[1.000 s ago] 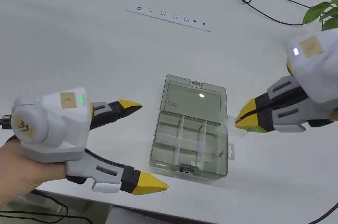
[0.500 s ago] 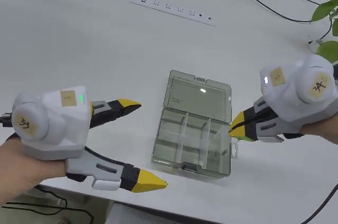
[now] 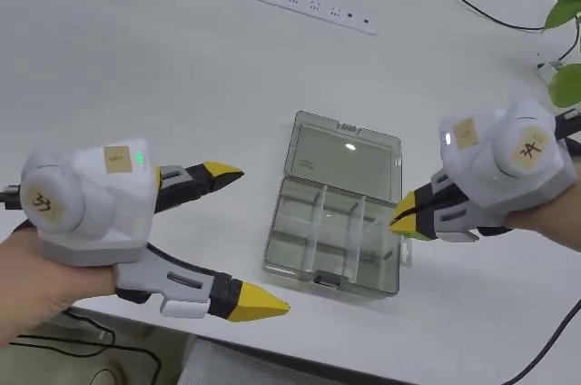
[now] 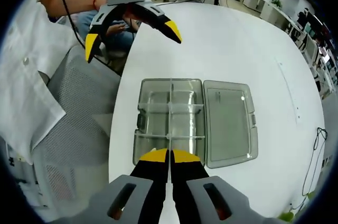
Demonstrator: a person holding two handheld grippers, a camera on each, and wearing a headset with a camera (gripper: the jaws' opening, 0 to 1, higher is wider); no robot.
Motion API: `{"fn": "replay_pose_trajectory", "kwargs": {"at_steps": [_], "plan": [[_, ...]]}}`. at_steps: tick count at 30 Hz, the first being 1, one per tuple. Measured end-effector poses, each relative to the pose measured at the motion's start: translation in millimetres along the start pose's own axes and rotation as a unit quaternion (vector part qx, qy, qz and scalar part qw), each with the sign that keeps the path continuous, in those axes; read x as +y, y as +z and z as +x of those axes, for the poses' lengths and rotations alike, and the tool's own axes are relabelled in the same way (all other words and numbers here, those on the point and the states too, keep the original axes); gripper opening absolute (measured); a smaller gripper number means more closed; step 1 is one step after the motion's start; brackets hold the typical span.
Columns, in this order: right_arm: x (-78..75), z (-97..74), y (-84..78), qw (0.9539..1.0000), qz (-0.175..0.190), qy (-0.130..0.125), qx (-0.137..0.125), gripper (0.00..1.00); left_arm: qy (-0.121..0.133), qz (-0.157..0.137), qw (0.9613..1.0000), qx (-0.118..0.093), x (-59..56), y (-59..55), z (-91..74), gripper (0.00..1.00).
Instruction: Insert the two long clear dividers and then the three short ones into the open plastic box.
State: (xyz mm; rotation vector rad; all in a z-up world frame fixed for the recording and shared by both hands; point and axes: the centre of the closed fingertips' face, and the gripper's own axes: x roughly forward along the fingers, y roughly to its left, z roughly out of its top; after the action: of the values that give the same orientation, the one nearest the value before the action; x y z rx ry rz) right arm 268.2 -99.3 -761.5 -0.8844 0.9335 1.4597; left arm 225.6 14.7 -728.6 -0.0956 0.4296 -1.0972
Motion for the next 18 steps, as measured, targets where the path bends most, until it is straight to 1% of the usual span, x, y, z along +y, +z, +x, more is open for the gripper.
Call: {"fn": "replay_pose_trajectory", "kwargs": {"at_steps": [8, 10, 14, 18], "plan": [[3.5, -2.5, 3.4, 1.0, 0.002, 0.007, -0.001, 0.02, 0.0, -0.003, 1.0, -0.003, 0.1, 0.1, -0.1, 1.0], [3.0, -2.2, 2.9, 1.0, 0.0, 0.005, 0.001, 0.02, 0.0, -0.004, 1.0, -0.002, 0.8, -0.5, 0.2, 1.0], [1.2, 0.2, 3.0, 0.9999, 0.008, 0.006, -0.003, 0.02, -0.001, -0.004, 1.0, -0.002, 0.4, 0.2, 0.7, 1.0], [3.2, 4.4, 1.8, 1.0, 0.005, 0.007, -0.001, 0.02, -0.001, -0.005, 1.0, -0.002, 0.5, -0.2, 0.9, 1.0]]}}
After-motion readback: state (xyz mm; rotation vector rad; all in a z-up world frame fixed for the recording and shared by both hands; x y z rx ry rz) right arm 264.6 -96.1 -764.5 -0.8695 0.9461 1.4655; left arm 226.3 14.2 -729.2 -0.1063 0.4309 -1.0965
